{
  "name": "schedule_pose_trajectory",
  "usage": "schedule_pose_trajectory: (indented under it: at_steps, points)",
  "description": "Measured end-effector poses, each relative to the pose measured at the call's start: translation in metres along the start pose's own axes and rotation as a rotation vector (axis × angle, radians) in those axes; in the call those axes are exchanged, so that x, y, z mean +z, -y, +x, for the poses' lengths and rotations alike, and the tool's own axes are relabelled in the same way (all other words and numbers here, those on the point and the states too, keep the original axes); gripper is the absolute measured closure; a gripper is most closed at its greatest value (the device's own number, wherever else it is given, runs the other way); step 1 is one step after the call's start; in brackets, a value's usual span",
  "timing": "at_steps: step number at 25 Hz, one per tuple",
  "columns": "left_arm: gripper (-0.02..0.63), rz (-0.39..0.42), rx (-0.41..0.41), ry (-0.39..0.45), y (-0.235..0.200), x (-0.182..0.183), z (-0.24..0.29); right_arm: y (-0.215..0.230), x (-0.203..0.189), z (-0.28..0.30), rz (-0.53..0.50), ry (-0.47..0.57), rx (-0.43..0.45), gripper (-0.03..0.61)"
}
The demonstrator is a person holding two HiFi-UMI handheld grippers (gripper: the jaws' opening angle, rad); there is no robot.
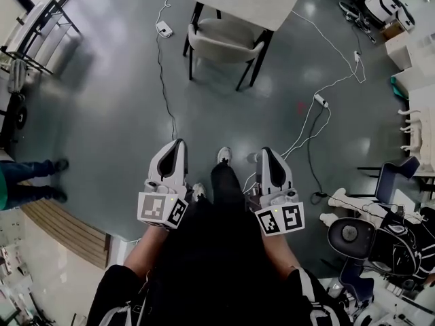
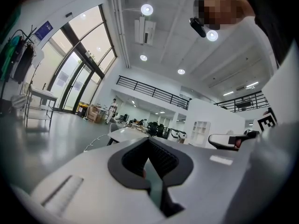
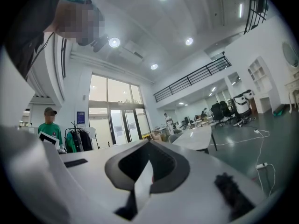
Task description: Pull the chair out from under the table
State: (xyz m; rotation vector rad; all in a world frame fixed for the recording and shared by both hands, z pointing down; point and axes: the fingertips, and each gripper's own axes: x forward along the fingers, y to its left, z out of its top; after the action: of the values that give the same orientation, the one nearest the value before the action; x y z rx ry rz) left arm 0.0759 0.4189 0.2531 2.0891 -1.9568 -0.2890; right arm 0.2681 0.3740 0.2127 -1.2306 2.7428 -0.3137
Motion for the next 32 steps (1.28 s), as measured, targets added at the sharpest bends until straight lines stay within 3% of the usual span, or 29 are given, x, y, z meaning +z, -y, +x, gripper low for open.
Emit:
schedule_pose_trajectory:
  at_steps: [12,21,32]
  points:
    - [0.607,0.015,0.021,0.004,-0.025,0.005,0.066,0.032,0.0,0.081,0.004,0.018,0.04,0.563]
    - [0.606,0.071,-0.023,-0.009,-0.025,0.014,0.16,0.09,0.005,0.152,0.043,0.017,0.038,0.563]
    - [0.607,0.058,0.025,-0.028,-0.033,0.029,0.262,0.155,0.021,0.241,0.069,-0.002,0.082,0.563]
